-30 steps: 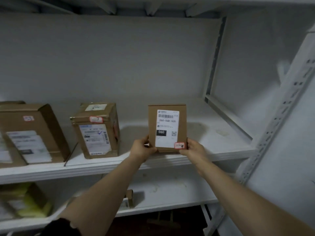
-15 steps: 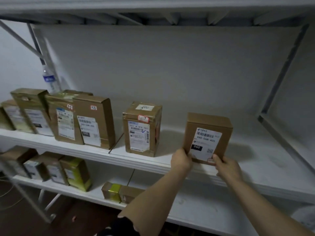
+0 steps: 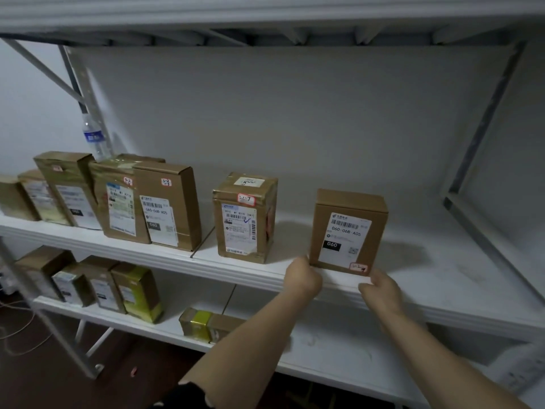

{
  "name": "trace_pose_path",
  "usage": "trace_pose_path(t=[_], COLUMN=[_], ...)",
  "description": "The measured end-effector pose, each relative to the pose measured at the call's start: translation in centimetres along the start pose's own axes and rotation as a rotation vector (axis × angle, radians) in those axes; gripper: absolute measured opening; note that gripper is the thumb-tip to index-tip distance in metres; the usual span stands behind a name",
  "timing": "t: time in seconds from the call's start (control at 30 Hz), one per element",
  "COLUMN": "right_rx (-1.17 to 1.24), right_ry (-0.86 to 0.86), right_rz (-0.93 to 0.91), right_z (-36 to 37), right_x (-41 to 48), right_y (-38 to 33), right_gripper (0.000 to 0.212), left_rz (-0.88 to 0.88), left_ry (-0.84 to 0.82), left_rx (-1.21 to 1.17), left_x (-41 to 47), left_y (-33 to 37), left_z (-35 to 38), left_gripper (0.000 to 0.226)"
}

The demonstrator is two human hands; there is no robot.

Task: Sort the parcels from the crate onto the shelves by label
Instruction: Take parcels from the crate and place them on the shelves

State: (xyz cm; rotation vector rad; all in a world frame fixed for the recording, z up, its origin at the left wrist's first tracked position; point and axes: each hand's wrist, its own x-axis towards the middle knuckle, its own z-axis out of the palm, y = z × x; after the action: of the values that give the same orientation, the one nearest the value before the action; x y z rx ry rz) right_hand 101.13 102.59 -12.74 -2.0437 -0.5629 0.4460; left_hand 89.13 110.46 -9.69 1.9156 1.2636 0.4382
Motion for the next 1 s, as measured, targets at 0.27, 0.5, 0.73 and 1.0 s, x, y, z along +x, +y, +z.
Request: trace_pose_path(t=[0.27,0.5,0.73,1.0], right_rx=[0.139,0.020,-0.090,-0.312], right_ry=[0.112,-0.016,-0.170,-0.390], right_rz=[-0.252,-0.570,-0.418,-0.444], right_z=[0.0,4.0,8.4,10.2], right_x=[-3.8,-6.2,-4.5,-4.1], right_y=[-2.0,-10.7,-17.7,-19.2], right_gripper=[0.032,0.030,0.102,0.128], left_rz=[0.334,0.370,0.542,0.697], left_ry=[0.633,0.454,0.193,0.155], left_rx=[0.231,0.634,0.698,0.497], left_x=[-1.1,2.7,5.1,3.8], left_y=[-0.4,0.0,-2.2,-4.3], left_z=[-7.6,-16.4,-19.9,-22.6], left_gripper=[0.032,0.076,0.056,0.037])
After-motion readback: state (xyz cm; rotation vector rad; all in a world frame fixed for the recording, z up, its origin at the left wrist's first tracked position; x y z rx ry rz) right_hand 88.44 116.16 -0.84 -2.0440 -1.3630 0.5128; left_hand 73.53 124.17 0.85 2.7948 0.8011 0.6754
